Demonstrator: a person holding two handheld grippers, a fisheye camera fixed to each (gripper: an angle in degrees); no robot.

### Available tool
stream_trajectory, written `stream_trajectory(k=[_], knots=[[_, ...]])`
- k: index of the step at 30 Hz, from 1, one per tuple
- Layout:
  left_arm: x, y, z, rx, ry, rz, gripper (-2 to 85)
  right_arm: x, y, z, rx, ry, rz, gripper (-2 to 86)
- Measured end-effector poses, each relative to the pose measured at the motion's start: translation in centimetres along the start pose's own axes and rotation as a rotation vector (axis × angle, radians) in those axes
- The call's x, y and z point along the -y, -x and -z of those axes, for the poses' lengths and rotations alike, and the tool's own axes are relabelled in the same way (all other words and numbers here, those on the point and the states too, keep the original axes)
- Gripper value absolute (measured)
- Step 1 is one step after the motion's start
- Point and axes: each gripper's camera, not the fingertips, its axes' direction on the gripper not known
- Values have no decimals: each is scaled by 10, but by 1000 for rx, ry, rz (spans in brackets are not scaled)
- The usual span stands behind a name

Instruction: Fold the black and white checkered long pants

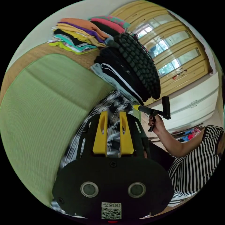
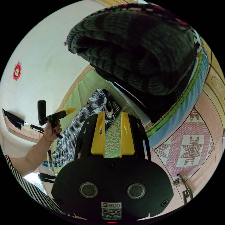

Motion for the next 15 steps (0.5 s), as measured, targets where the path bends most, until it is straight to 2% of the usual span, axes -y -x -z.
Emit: stream_trajectory(k=[8,15], knots=[[114,-37,-37,60,154,-118,110,1,-14,4,44,-17,5,85],[145,-51,-38,107,183,-113,91,2,-19,12,58,-23,9,72]])
